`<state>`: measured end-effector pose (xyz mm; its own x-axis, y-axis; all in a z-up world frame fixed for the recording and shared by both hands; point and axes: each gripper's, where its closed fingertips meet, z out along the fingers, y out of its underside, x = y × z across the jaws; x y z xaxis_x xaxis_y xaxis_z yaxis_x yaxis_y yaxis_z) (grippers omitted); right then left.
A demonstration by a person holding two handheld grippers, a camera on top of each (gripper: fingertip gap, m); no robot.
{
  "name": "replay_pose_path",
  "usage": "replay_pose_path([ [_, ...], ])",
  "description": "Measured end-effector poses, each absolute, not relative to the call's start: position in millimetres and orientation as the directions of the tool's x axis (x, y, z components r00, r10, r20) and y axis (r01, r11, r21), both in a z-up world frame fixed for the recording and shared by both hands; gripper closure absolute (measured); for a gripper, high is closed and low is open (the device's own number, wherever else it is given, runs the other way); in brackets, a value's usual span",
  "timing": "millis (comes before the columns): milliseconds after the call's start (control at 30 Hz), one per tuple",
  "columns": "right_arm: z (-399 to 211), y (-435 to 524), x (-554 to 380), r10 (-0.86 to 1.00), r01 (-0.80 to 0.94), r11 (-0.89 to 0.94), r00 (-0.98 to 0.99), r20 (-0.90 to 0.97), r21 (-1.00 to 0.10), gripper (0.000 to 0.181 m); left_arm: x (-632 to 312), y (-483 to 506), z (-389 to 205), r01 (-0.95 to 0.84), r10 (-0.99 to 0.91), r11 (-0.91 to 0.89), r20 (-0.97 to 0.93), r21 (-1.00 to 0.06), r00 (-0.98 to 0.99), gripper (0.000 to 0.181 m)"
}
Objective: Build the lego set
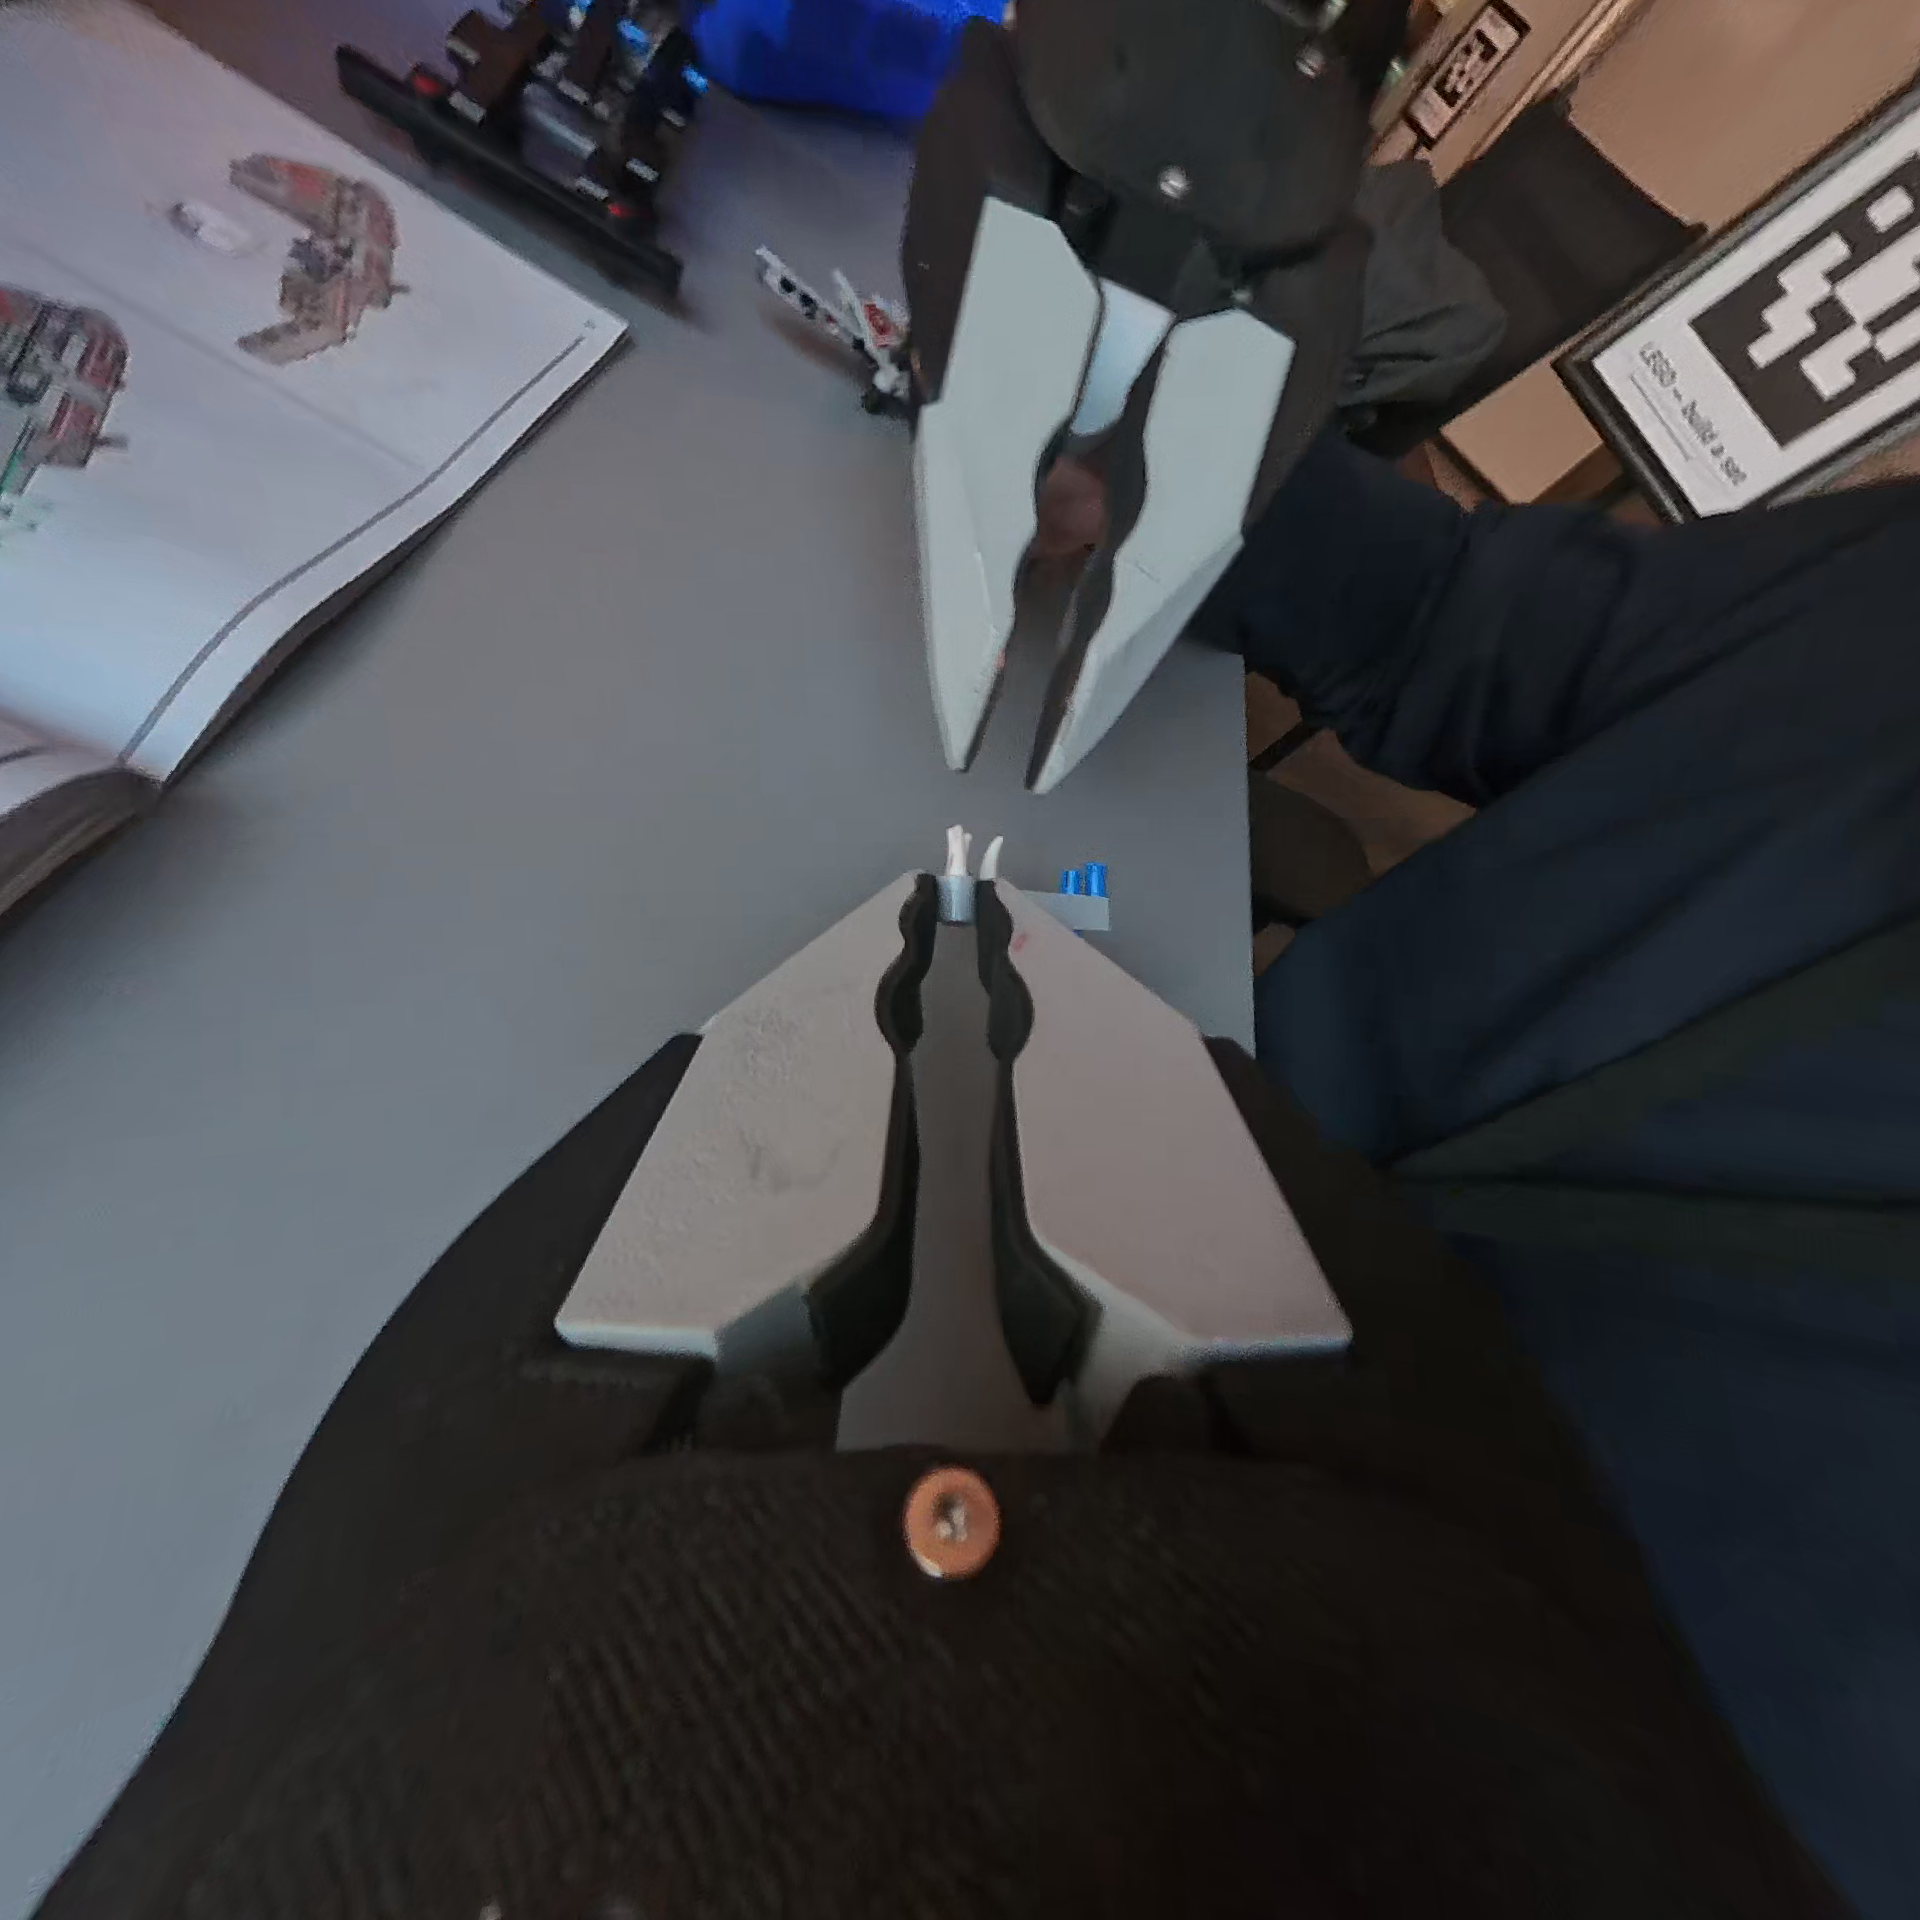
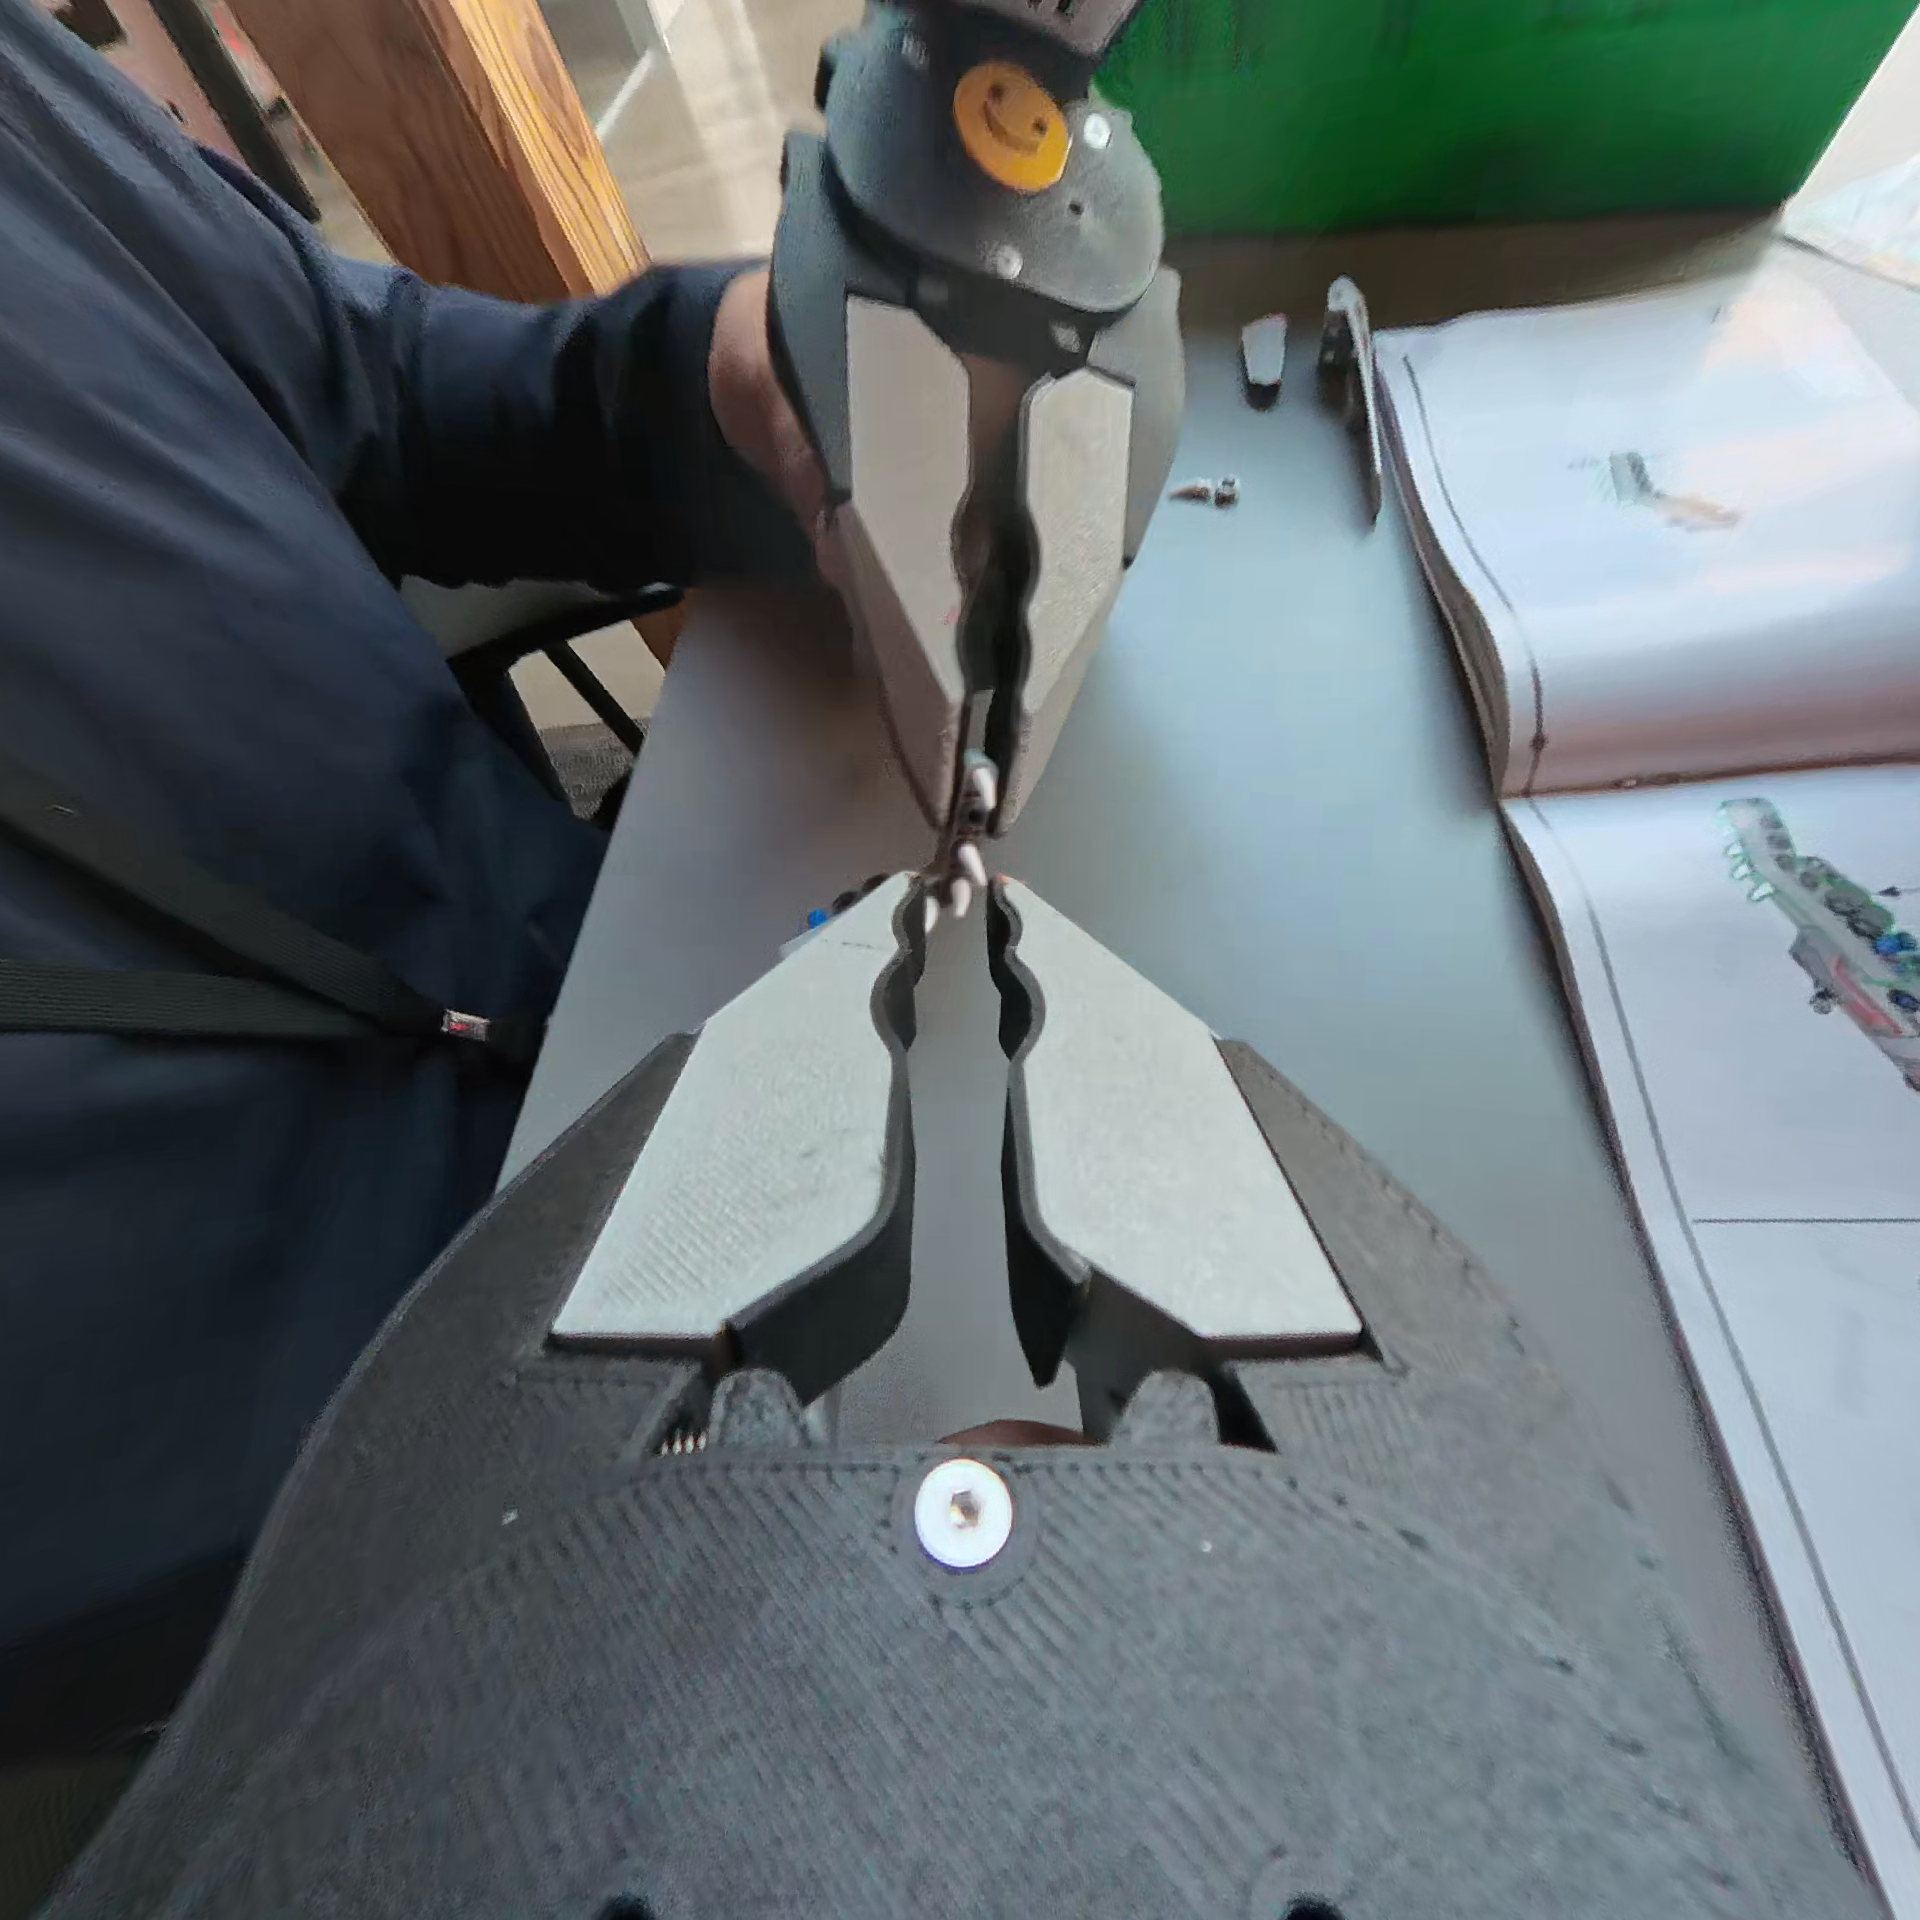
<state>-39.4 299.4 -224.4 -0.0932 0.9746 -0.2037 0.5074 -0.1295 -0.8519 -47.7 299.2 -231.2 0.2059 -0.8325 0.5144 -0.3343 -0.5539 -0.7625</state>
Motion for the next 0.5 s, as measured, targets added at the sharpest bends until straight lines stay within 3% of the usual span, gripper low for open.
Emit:
replay_pose_path([
  [167,-239.1,296.9,-42.1,0.974,0.548,-0.135,-0.077,-0.211,-0.826,0.174,-53.9,306.8,-254.6,-0.434,-0.800,-0.600,0.518,-0.672,0.303,0.176],
  [233,-242.6,293.3,-44.5,0.976,0.556,-0.127,-0.079,-0.204,-0.821,0.173,-51.6,303.6,-255.8,-0.462,-0.821,-0.570,0.489,-0.680,0.293,0.172],
  [300,-249.9,289.6,-45.4,0.983,0.589,-0.090,-0.077,-0.167,-0.803,0.173,-52.8,305.0,-257.4,-0.473,-0.833,-0.554,0.453,-0.685,0.318,0.155],
  [400,-252.9,283.2,-47.9,0.988,0.600,-0.054,-0.083,-0.130,-0.798,0.178,-60.9,303.5,-249.7,-0.455,-0.829,-0.559,0.447,-0.693,0.336,0.142],
  [500,-248.6,282.5,-49.2,0.991,0.584,-0.047,-0.077,-0.113,-0.811,0.177,-90.5,297.2,-237.6,-0.474,-0.846,-0.526,0.380,-0.706,0.374,0.148],
])
